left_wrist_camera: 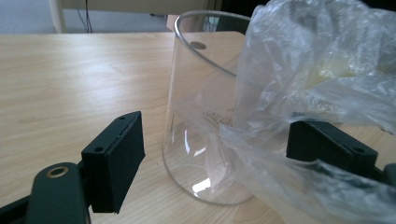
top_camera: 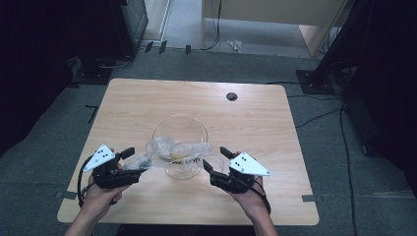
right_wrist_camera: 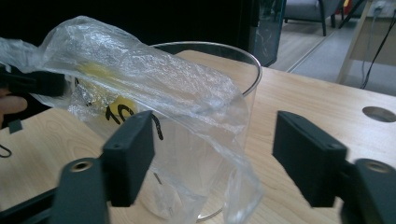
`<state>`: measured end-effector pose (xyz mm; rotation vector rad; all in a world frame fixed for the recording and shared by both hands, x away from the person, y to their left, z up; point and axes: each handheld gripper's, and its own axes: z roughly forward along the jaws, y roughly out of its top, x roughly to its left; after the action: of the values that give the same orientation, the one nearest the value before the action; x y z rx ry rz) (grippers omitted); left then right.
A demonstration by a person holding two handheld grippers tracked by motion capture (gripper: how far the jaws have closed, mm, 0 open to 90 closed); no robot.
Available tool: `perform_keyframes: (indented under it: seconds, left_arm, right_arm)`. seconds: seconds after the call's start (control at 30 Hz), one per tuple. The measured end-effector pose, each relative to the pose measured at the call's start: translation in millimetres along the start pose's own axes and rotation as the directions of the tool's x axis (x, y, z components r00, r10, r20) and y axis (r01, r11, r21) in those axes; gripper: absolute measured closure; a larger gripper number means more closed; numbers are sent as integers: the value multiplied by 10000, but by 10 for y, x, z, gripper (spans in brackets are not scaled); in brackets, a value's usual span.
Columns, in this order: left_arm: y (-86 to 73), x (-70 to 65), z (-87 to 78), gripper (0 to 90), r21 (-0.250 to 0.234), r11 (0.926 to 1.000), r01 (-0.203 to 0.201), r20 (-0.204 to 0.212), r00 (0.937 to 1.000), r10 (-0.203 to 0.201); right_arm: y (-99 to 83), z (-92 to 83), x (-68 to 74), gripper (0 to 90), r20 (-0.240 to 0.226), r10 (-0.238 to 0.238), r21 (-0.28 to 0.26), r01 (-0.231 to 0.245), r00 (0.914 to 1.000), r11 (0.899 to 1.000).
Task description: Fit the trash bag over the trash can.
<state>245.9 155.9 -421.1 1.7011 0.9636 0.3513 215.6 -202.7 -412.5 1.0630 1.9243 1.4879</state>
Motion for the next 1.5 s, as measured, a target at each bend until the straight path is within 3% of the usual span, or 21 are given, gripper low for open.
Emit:
perform_keyframes:
  seconds: [0.1,0.17,0.27,0.43,0.67,0.8,1.0,1.13,1.27,1.3,1.4,1.5]
  left_arm:
    - [28,-21,-9,187,-83,10000,-30,45,10000,30]
    - [35,-21,-15,186,-115,9999,-50,8,10000,50]
    - [46,-19,-29,187,-123,9999,-112,-150,9998,111]
    - [77,-40,-32,177,-255,9996,-152,-195,9997,147]
    - [139,-90,-52,176,-577,9976,-388,-196,9991,377]
    - [192,-154,-49,169,-526,9958,-744,-457,9964,720]
    - [246,-263,-81,169,-797,9909,-1081,112,9939,1093]
    - [290,-258,-99,170,-1028,9920,-732,111,9971,748]
    - [320,-193,-107,177,-1422,9892,-365,921,9945,500]
    - [329,-192,-107,193,-1451,9889,-322,989,9940,469]
    - [345,-194,-103,426,-1531,9872,-454,660,9962,561]
    - [363,-141,-55,629,-1245,9920,-206,203,9995,233]
  right_arm:
    - [-3,65,56,455,340,-666,240,658,9972,9975]
    - [-7,105,82,600,672,-914,399,889,9935,9952]
    - [16,114,78,759,575,-663,300,646,9961,9975]
    - [121,95,76,882,519,-570,68,567,9970,9984]
    - [248,200,72,883,1101,93,272,-124,9939,9996]
    - [354,258,101,869,1484,-281,542,202,9885,9983]
    - [476,332,162,863,1734,-495,659,386,9836,9971]
    - [502,391,201,862,1755,-590,820,451,9827,9956]
    - [502,419,205,859,1748,-739,958,578,9818,9937]
    - [503,425,199,859,1738,-788,1006,620,9816,9930]
    - [510,439,183,859,1741,-882,1153,687,9808,9910]
    - [511,461,163,859,1688,-1027,1333,805,9803,9878]
